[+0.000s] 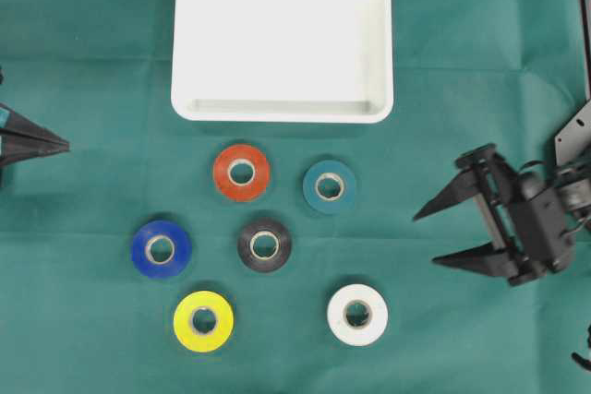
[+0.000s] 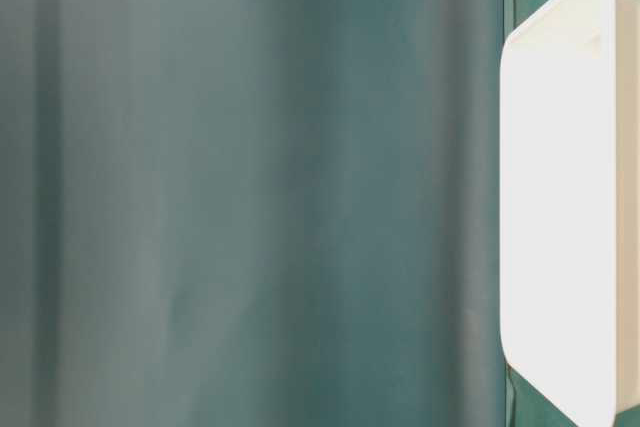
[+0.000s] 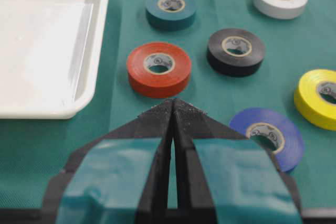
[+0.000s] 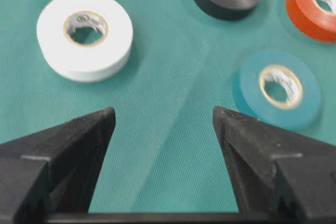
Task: Put the tape into the white case with the right arm.
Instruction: 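Lower the right gripper into the white roll's hole and close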
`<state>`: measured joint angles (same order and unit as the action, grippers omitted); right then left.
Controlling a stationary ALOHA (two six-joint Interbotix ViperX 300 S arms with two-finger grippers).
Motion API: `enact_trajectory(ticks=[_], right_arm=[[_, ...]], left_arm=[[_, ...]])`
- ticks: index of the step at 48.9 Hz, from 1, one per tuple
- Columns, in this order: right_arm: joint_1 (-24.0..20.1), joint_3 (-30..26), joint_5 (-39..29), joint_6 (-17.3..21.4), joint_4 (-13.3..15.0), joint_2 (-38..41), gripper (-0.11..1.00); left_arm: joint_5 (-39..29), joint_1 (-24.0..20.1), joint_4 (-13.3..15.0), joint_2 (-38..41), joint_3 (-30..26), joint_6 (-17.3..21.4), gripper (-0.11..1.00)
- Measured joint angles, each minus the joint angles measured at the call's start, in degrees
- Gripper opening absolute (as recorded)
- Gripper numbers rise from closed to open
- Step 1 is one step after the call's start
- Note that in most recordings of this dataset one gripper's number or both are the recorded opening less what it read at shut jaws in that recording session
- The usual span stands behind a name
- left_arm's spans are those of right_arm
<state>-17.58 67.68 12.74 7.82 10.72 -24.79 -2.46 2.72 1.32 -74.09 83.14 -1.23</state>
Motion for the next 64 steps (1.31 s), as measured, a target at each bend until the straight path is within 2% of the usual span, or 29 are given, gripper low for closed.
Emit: enact_trajectory(ticks=[15, 33, 54, 60, 64], right_arm=[[-1.58, -9.76, 0.88, 0.00, 0.62, 13.89, 0.43], [-4.13, -19.34, 0.79, 0.18, 0.53, 24.79, 0.43], [-4.39, -21.36, 0.53, 0.44, 0.62, 26.81, 0.43], [-4.83, -21.36, -2.72, 2.20, 0.62, 26.89, 0.42], [-5.10, -22.06, -7.21, 3.69, 0.62, 27.51, 0.42]], left_arm=[[0.00, 0.00, 0.00, 0.00, 0.44, 0.09, 0.00], [0.00, 0.00, 0.00, -0.18, 0.53, 0.00, 0.00], [-0.09, 0.00, 0.09, -0.26, 0.62, 0.00, 0.00], [-0.09, 0.00, 0.00, -0.26, 0.62, 0.00, 0.00], [-0.09, -0.09, 0.09, -0.26, 0.62, 0.00, 0.00]])
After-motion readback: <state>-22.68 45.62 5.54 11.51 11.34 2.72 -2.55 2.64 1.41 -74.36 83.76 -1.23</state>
